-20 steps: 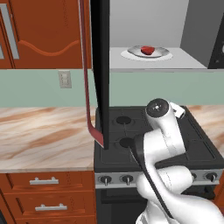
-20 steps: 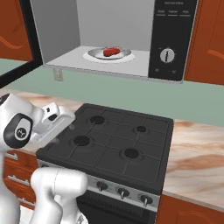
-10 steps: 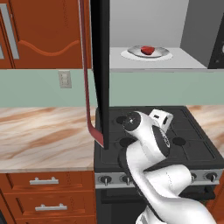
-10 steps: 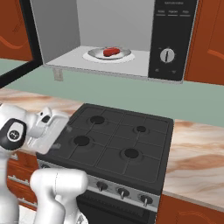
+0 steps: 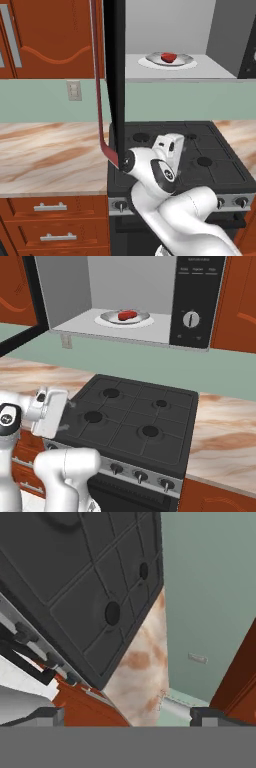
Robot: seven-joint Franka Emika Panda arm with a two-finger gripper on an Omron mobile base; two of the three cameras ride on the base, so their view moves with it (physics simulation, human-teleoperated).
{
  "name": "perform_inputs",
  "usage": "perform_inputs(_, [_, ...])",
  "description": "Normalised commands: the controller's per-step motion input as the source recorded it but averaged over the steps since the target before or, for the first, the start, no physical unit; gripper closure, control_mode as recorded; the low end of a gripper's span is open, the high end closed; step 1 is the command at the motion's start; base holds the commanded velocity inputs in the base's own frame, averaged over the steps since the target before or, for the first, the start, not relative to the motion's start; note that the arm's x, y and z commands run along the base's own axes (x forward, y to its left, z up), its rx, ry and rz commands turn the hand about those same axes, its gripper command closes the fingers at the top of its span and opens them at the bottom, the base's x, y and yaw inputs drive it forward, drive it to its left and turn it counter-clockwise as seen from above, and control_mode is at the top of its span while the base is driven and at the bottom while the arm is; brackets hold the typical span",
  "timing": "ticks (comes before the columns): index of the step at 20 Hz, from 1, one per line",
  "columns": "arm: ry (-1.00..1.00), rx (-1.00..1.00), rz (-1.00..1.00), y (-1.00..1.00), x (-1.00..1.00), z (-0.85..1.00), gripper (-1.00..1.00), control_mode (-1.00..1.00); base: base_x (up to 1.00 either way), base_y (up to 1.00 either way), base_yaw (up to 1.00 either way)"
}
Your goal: Transport the steak from the fridge to the microwave and turn on the microwave.
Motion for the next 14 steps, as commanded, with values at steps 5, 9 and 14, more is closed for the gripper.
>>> perform_inputs(5, [0.0, -0.16, 0.0, 0.51, 0.05, 0.0, -1.0, -1.0, 0.0, 0.0, 0.0])
perform_inputs(9, [0.04, -0.13, 0.0, 0.7, 0.09, 0.0, -1.0, -1.0, 0.0, 0.0, 0.0])
perform_inputs(14, [0.05, -0.12, 0.0, 0.71, 0.12, 0.0, -1.0, -1.0, 0.0, 0.0, 0.0])
